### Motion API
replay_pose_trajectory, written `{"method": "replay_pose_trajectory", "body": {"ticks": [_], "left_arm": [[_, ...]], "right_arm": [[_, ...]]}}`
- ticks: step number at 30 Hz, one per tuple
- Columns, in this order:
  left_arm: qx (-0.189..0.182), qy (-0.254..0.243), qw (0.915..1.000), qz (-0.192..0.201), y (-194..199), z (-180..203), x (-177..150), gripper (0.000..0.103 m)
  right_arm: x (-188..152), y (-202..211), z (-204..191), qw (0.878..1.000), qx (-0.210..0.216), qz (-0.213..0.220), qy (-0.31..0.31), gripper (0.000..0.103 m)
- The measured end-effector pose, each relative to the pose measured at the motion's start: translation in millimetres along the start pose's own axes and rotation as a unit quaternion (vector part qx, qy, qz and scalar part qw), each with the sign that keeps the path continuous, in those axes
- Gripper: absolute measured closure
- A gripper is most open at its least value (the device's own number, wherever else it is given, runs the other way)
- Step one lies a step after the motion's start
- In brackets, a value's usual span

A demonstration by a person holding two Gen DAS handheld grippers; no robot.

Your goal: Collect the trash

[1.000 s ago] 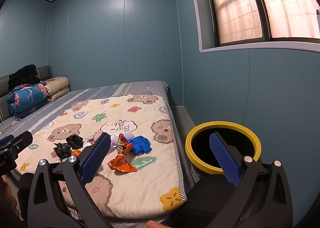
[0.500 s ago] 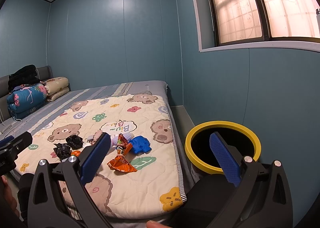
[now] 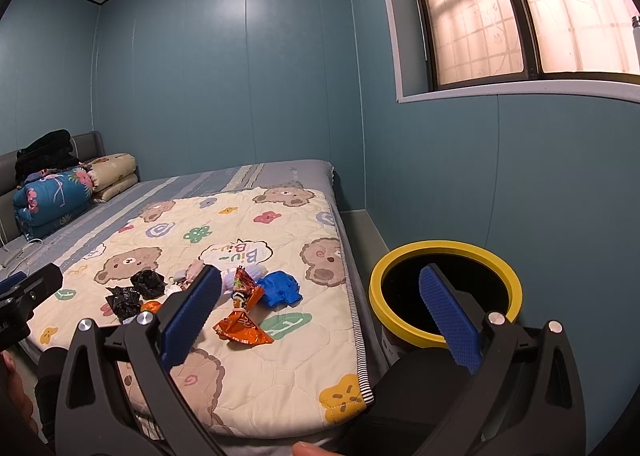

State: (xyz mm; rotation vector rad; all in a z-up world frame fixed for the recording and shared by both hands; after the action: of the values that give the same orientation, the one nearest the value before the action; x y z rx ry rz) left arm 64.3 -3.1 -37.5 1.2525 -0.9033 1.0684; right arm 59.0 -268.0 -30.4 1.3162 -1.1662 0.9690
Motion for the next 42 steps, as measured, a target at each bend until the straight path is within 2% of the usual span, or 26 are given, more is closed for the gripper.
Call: {"method": "replay_pose_trajectory", "body": {"ticks": [13, 19, 26, 30, 35, 39, 42], "left_arm": [[0.001, 0.000, 1.0000, -0.001, -0.7, -0.1, -0.2, 0.008], [0.003, 0.003, 0.9999, -0.011, -7.0, -5.8, -1.4, 0.008], [0.014, 0.002, 0.9992, -0.038, -27.9, -21.1, -5.1, 0.008], [0.012, -0.001, 0.9979, -0.064, -45.8, -34.0, -8.7, 0.008], [-0.012, 0.017, 0.9930, -0.117, -75.8, -59.4, -20.4, 0.008], [-0.003, 0.012, 0.9896, -0.144, -98.3, -82.7, -27.8, 0.008], [0.018, 0.012, 0.9849, -0.172, -119.6, -104.5, -35.4, 0.008]], "right_arm": [[-0.1, -4.1, 0.8, 1.000, -0.007, 0.000, -0.004, 0.008], [-0.9, -10.6, -4.5, 1.000, -0.011, 0.000, 0.022, 0.008], [-2.0, -29.0, -21.7, 0.997, 0.062, -0.024, 0.032, 0.008], [-8.5, -53.0, -31.3, 0.992, 0.097, -0.070, 0.042, 0.008], [-30.3, -96.8, -45.7, 0.977, 0.126, -0.160, 0.061, 0.008], [-49.4, -128.3, -55.5, 0.962, 0.147, -0.224, 0.054, 0.008], [-59.9, -147.0, -64.3, 0.952, 0.165, -0.254, 0.033, 0.008]]}}
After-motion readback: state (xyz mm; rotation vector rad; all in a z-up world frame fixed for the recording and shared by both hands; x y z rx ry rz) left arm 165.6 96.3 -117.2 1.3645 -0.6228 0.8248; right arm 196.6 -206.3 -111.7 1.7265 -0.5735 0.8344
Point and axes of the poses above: each gripper's, at about its wrist camera, not at the fingertips, and y roughly against the way its jaws point, z to its right, x to its top, the point moved 7 cm from there along -y, roughly the way its jaws point, and after that the axes turned 7 degrees about z, right-handed, at the moved point
